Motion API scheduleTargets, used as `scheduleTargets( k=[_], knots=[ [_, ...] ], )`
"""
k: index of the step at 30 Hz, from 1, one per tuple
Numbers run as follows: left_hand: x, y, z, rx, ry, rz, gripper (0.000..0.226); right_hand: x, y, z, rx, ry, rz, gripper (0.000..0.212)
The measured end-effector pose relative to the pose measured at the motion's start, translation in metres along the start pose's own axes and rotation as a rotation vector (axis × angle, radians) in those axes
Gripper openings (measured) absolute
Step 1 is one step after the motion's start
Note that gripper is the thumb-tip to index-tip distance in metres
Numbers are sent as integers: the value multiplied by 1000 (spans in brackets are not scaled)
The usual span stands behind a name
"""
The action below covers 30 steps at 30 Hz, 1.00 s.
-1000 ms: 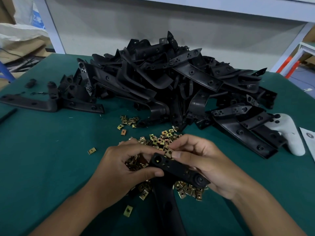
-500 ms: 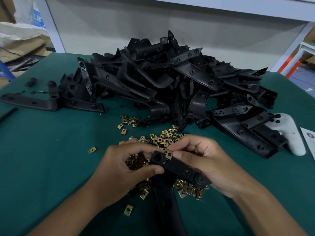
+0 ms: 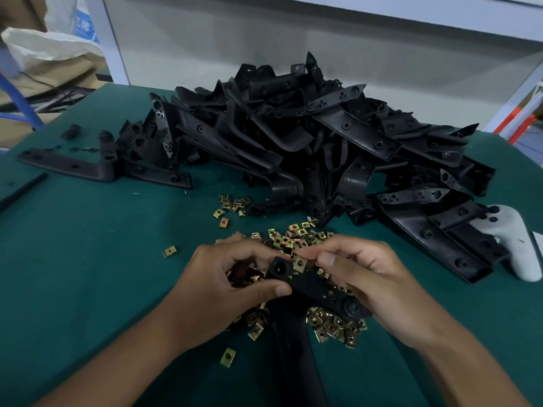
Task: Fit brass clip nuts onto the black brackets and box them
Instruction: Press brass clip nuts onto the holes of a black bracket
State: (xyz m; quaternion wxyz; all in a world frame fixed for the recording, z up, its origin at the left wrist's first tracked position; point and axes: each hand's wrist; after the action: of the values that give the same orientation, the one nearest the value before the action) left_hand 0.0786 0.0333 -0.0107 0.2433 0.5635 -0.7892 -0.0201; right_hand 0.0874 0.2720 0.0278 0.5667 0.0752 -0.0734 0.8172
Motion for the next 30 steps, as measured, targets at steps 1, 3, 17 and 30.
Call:
scheduleTargets(
  k=[1, 3, 17, 30],
  knots=[
    [0, 0, 0, 2, -2, -1, 29, 0, 0, 0, -9, 7, 8, 28],
    [0, -1, 1, 6, -7, -2, 29, 1, 0, -1, -21, 21, 22, 31],
    [3, 4, -3, 37, -132, -40, 26, 1, 9, -10, -123, 422, 4, 35],
    [5, 3, -8, 63, -160, -6, 40, 4, 13, -11, -214, 657, -103, 48]
  ],
)
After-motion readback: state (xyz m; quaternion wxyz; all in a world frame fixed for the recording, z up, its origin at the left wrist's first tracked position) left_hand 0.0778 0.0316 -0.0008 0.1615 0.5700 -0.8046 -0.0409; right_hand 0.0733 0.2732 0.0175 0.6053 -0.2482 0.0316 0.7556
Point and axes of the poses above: each hand's wrist, its own y-axis towards the middle knuckle, its own x-axis out of the back of the hand, z = x × y, and after that the axes turned 2 degrees about -x, right-handed
